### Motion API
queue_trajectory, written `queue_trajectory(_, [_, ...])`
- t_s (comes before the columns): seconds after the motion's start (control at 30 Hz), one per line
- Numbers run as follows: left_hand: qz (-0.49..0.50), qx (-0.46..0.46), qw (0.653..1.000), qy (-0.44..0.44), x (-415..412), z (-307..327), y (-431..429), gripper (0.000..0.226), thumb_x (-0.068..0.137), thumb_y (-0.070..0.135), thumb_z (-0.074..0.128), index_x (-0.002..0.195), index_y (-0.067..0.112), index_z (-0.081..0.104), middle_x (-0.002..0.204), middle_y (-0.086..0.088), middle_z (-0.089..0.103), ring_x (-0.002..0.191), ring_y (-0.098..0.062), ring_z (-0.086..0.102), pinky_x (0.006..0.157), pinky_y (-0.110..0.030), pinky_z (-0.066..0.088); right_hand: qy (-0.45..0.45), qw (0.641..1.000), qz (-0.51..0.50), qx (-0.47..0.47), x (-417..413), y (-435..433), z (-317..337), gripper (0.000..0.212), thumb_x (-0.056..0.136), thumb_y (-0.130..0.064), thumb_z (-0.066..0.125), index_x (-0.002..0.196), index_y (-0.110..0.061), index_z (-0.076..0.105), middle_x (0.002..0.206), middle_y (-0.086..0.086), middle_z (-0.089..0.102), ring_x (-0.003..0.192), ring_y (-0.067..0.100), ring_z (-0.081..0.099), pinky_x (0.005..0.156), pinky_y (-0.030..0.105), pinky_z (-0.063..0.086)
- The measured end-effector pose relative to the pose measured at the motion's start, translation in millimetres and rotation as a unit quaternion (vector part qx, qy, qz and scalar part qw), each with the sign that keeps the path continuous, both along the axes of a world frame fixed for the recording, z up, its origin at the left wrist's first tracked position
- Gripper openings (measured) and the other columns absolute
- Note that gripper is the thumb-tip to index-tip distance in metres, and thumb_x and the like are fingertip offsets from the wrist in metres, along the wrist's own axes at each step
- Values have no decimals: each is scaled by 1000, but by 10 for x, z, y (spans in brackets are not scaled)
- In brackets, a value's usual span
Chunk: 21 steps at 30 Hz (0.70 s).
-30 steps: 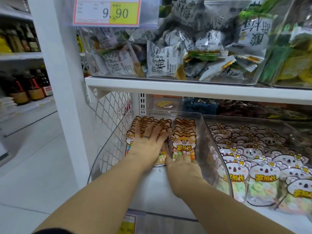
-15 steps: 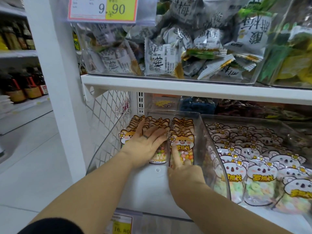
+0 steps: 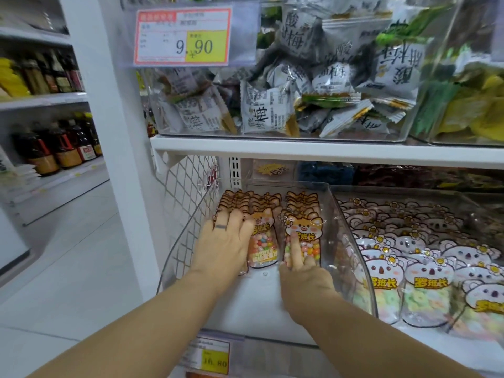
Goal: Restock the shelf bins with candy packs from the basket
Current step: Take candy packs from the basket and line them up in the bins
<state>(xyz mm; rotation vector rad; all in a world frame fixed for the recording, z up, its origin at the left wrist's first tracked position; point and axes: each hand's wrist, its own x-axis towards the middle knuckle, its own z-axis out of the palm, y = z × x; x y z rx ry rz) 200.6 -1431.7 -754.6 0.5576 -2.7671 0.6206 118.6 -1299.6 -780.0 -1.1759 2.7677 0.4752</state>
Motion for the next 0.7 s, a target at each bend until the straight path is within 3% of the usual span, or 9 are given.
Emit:
queue_trajectory(0.03, [3, 9, 1000, -13, 40, 14, 37, 57, 86, 12, 44, 142, 8, 33, 131, -17, 38, 117, -35, 48, 91, -44, 48, -7, 1000, -1, -4, 17, 15, 23, 73, 94, -1, 48, 158, -16, 14, 150, 19, -44, 142, 37, 25, 80, 34, 44])
queue_trajectory(0.1, [22, 50, 995, -82, 100, 21, 63, 60, 95, 4, 41, 148, 9, 14, 146, -16, 23, 128, -35, 42, 90, -40, 46, -11, 1000, 6, -7, 50, 57, 79, 70, 95, -3, 49, 156, -13, 17, 152, 20, -41, 139, 39, 32, 81, 34, 44])
queue_trajectory(0.2, [29, 144, 975, -165, 128, -53, 67, 67, 94, -2, 48, 151, 18, 19, 148, -15, 20, 127, -36, 44, 87, -40, 46, -29, 999, 13, 10, 67, 102, 125, 63, 97, -5, 47, 154, -9, 22, 161, 18, -22, 135, 38, 39, 91, 36, 44])
queue_trajectory(0.3, [45, 206, 954, -212, 119, -131, 41, 85, 92, 6, 55, 157, 34, 10, 150, -15, 12, 130, -35, 41, 102, -42, 45, -62, 997, 12, 43, 76, 111, 143, 47, 99, -8, 46, 145, -5, 38, 158, 16, 25, 128, 33, 43, 94, 35, 44])
queue_trajectory(0.4, [63, 221, 939, -255, 102, -148, 68, 87, 95, 6, 49, 158, 40, 0, 160, -16, -11, 141, -38, 30, 111, -43, 37, -68, 997, 19, 36, 83, 105, 185, 41, 98, -5, 47, 139, -6, 46, 154, 11, 30, 124, 30, 47, 92, 34, 44])
queue_trajectory(0.47, [58, 237, 938, -246, 107, -184, 45, 82, 97, 8, 45, 157, 45, 3, 162, -13, -21, 147, -41, 21, 118, -45, 30, -68, 998, 15, -13, 85, 79, 273, 39, 96, -3, 49, 135, -7, 50, 147, 10, 29, 113, 29, 54, 85, 33, 43])
queue_trajectory(0.6, [45, 292, 930, -219, 172, -219, -45, 79, 97, 14, 50, 154, 52, 12, 163, -6, -27, 148, -40, 20, 121, -47, 28, -45, 987, 28, -151, -77, -141, 488, 34, 89, -3, 58, 123, -8, 60, 122, 10, 52, 105, 32, 62, 87, 39, 54])
queue_trajectory(0.7, [30, 321, 927, -193, 194, -219, -41, 74, 97, 21, 55, 153, 52, 18, 164, -1, -24, 148, -39, 22, 120, -49, 29, -25, 964, 55, -257, -317, -397, 535, 48, 85, -6, 67, 131, -14, 54, 134, 9, 42, 101, 31, 62, 86, 43, 57])
